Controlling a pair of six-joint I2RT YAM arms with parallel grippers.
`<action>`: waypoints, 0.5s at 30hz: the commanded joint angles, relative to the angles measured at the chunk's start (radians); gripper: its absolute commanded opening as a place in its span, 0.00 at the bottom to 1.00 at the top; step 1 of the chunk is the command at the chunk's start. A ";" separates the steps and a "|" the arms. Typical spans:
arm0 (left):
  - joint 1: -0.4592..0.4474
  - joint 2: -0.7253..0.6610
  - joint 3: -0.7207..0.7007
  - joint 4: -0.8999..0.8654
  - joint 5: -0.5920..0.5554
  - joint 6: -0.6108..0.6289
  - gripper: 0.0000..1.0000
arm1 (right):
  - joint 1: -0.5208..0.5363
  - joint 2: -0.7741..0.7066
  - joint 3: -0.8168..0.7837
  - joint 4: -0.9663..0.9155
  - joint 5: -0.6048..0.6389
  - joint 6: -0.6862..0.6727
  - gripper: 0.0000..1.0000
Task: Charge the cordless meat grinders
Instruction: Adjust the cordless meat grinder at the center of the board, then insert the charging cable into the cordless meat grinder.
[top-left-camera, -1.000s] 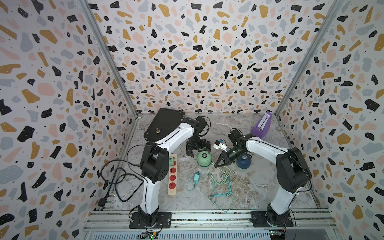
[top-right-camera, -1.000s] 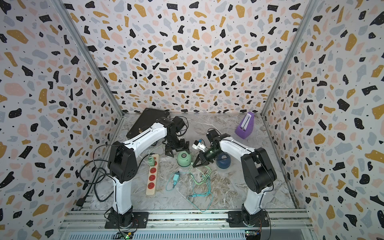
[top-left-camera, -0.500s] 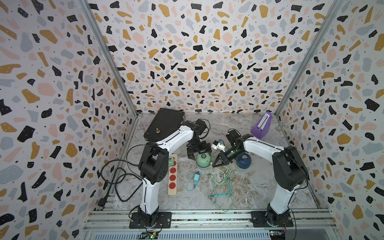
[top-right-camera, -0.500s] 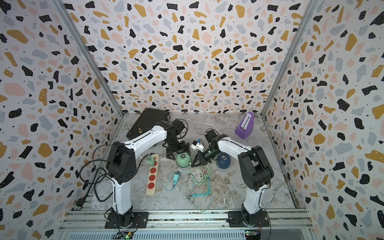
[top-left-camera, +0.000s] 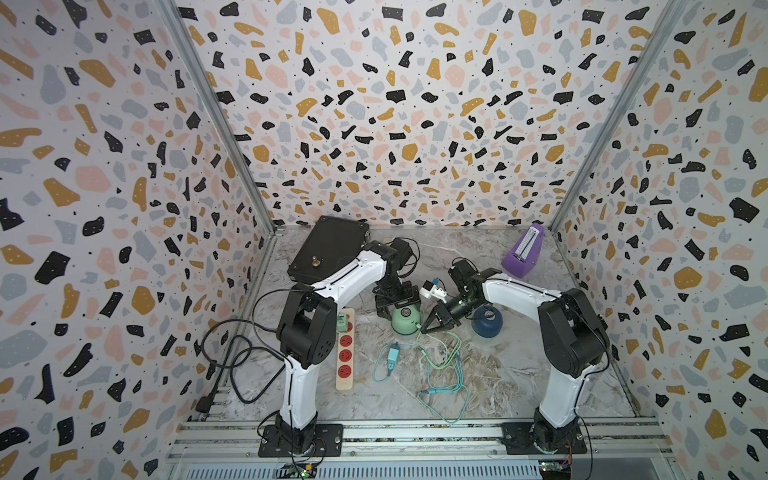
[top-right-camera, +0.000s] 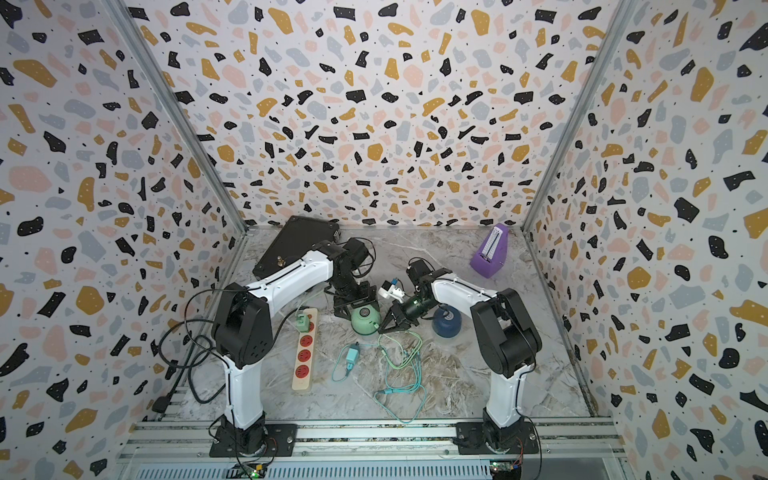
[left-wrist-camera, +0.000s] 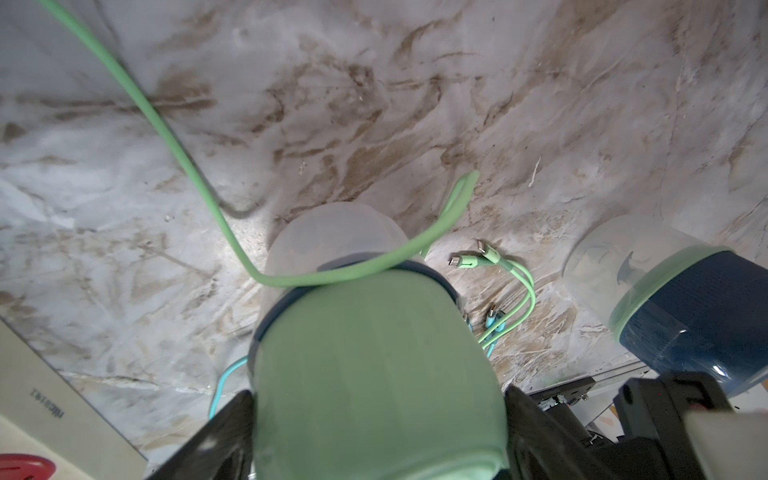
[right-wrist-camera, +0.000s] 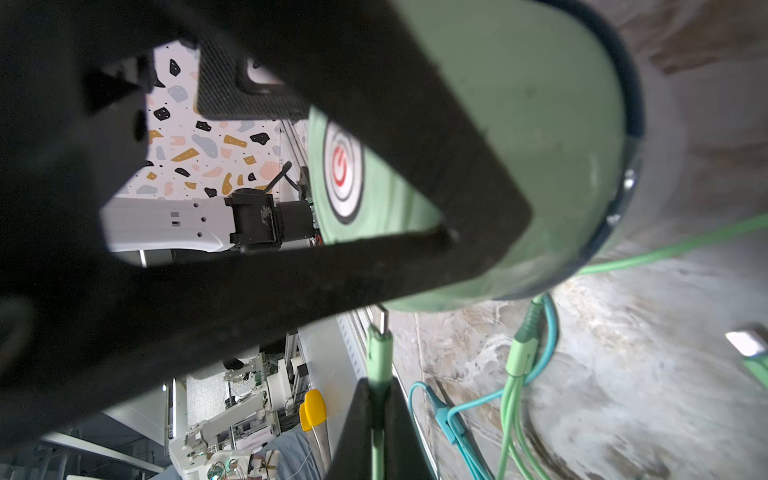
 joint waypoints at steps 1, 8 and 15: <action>0.001 0.011 -0.026 -0.050 -0.063 -0.028 0.86 | 0.006 -0.024 -0.002 0.050 -0.040 0.023 0.00; 0.003 0.011 -0.039 -0.029 -0.051 -0.068 0.85 | 0.009 -0.019 -0.012 0.068 -0.046 0.031 0.00; 0.003 0.003 -0.056 -0.008 -0.040 -0.083 0.84 | 0.010 -0.013 -0.030 0.088 -0.049 0.041 0.00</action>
